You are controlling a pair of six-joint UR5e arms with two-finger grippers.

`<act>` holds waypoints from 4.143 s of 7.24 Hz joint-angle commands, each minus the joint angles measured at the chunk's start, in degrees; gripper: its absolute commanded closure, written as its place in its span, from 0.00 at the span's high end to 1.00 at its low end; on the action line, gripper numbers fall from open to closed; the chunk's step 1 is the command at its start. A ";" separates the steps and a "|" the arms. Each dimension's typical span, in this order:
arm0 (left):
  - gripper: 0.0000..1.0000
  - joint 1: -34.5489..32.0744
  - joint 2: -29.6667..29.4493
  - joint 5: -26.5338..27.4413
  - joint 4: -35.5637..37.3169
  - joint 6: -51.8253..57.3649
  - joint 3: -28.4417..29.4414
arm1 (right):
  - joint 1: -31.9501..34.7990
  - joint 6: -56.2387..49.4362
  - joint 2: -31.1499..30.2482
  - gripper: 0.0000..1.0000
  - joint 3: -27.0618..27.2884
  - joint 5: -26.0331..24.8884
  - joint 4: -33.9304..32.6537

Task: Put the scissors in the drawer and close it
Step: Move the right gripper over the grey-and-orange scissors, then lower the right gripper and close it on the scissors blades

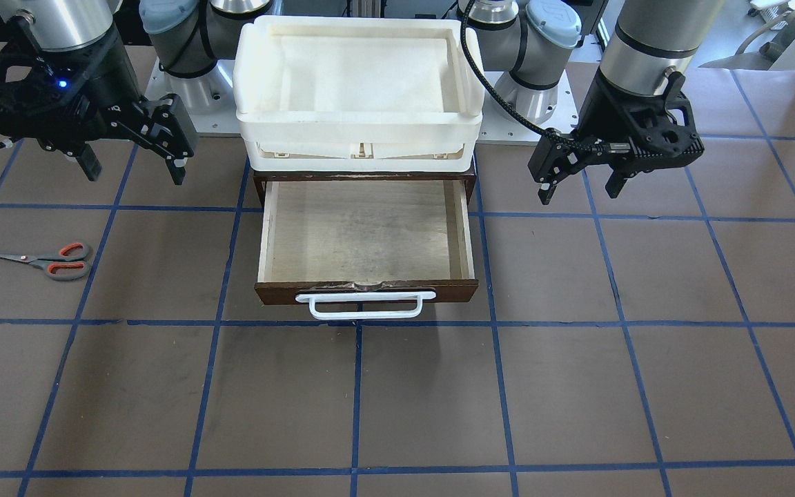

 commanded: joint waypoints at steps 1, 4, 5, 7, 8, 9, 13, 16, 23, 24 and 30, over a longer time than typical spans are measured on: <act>1.00 0.00 0.00 0.00 0.00 0.03 0.00 | 0.00 0.00 -0.09 1.00 0.00 0.01 0.16; 1.00 0.00 -0.09 0.00 0.00 0.03 0.00 | 0.00 -0.09 -0.26 1.00 0.00 -0.16 0.34; 1.00 0.00 -0.09 0.00 0.00 0.03 0.00 | 0.00 -0.52 0.00 1.00 0.00 -0.69 0.51; 1.00 0.00 0.00 0.00 0.00 0.03 0.00 | 0.00 0.26 -0.44 1.00 -0.09 0.18 0.16; 1.00 0.00 0.00 0.00 0.00 0.03 0.00 | 0.00 0.35 0.08 1.00 0.00 -0.08 0.51; 1.00 0.00 0.00 0.00 0.00 0.03 0.00 | -0.70 -0.26 0.09 1.00 0.26 -0.95 1.38; 1.00 0.00 0.00 0.00 0.00 0.03 0.00 | -11.90 -28.82 0.27 1.00 6.48 -0.96 4.64; 1.00 0.00 0.00 0.00 0.00 -0.05 0.00 | -27.71 -59.43 0.35 1.00 13.59 -0.70 1.85; 1.00 0.00 0.00 0.00 0.00 -0.06 0.00 | -48.34 -115.45 8.40 1.00 35.86 0.80 -34.85; 1.00 0.00 0.00 0.00 0.00 -0.06 0.00 | -48.43 -119.32 11.39 1.00 35.86 2.98 -38.56; 1.00 0.00 -0.09 0.00 0.00 -0.05 0.00 | -48.17 -130.32 13.97 0.99 41.22 4.49 -48.71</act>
